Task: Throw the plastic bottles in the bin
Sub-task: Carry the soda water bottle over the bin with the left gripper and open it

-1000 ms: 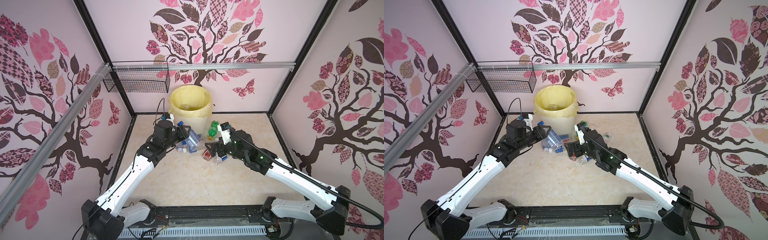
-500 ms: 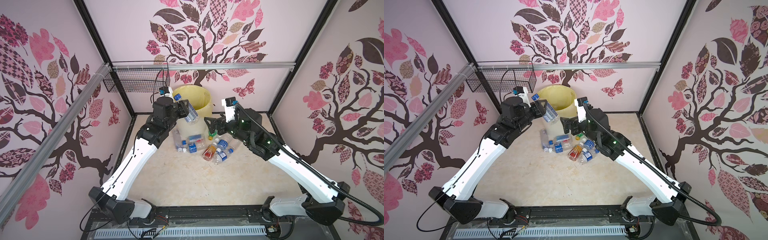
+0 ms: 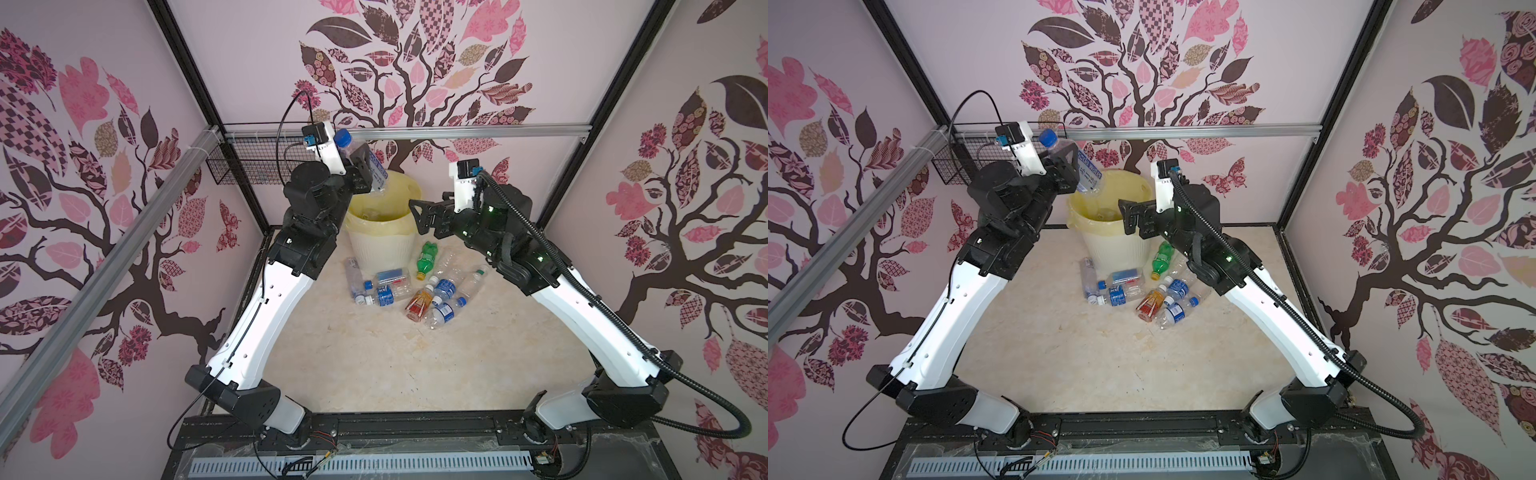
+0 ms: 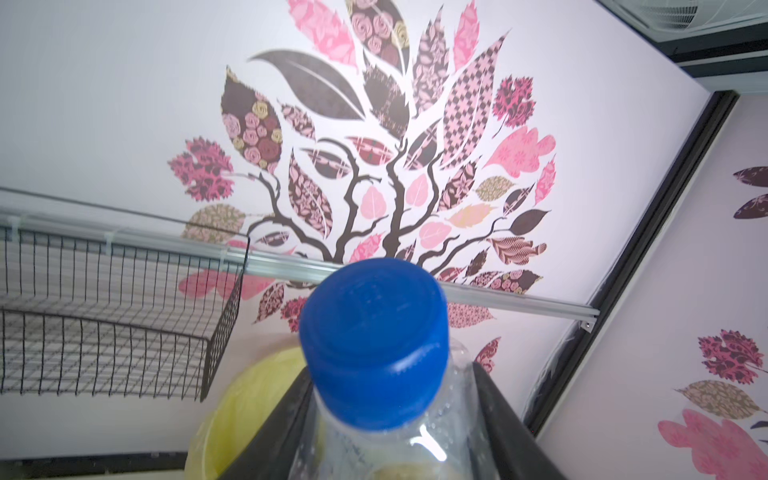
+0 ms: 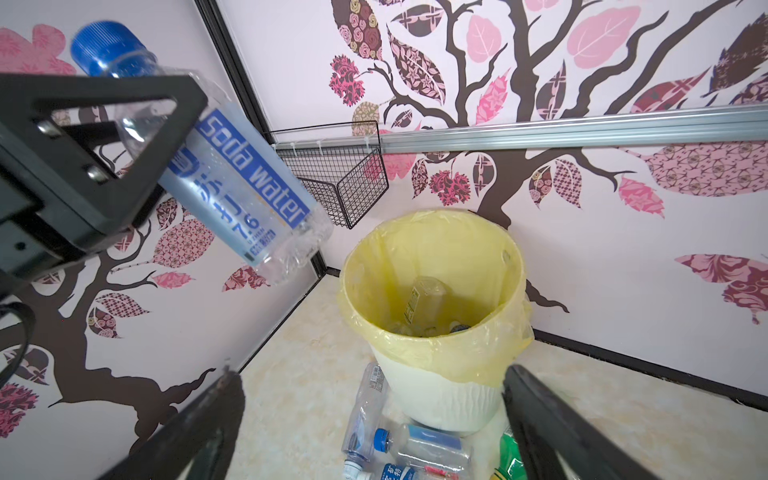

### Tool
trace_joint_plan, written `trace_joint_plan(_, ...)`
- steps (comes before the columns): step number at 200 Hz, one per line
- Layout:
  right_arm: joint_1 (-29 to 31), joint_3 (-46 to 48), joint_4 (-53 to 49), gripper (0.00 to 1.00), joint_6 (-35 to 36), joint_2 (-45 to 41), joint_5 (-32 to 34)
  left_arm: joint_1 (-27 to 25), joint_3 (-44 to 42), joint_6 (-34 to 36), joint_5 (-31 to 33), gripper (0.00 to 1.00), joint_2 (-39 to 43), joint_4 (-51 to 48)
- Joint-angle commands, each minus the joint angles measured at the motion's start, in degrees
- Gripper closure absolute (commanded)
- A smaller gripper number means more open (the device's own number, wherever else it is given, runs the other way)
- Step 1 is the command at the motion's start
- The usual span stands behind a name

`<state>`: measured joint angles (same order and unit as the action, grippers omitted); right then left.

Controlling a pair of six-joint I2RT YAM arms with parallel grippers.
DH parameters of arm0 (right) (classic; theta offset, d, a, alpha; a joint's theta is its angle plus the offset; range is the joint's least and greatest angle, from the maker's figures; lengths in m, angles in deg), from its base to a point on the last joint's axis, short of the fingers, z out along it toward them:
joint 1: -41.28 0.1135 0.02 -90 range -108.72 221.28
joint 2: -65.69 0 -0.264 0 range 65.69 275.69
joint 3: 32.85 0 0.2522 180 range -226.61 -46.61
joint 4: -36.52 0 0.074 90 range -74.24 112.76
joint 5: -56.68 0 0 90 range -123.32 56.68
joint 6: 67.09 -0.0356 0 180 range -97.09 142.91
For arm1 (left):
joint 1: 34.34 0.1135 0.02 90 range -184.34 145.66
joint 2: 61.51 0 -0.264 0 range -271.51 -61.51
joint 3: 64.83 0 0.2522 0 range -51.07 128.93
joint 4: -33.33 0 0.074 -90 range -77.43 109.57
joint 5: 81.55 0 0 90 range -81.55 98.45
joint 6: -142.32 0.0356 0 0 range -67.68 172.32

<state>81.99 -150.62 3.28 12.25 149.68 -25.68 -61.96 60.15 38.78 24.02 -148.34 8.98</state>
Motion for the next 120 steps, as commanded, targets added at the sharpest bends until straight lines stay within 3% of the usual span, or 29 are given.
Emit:
trace_joint_plan(1,-1.19,-2.07,-0.12,0.01,0.36,1.36,-0.80,0.11,4.14,4.95,-0.10,0.52,-1.15,6.48)
trace_joint_plan(56,-4.38,-3.36,-0.60,0.01,-1.57,3.12,-4.06,0.27,7.61,7.22,1.00,0.52,-8.95,8.12)
trace_joint_plan(75,-5.17,-2.50,-0.38,0.00,-2.33,3.29,-5.13,2.96,9.18,1.30,-1.50,0.49,-14.00,5.86)
trace_joint_plan(99,-5.51,-2.01,-0.44,0.00,-2.77,3.12,-6.26,4.18,14.15,-2.37,0.80,0.21,-21.76,-0.75)
trace_joint_plan(120,-5.52,-1.18,-0.19,0.01,-2.81,2.26,-6.74,3.92,18.08,-3.17,0.87,0.05,-25.01,-6.81)
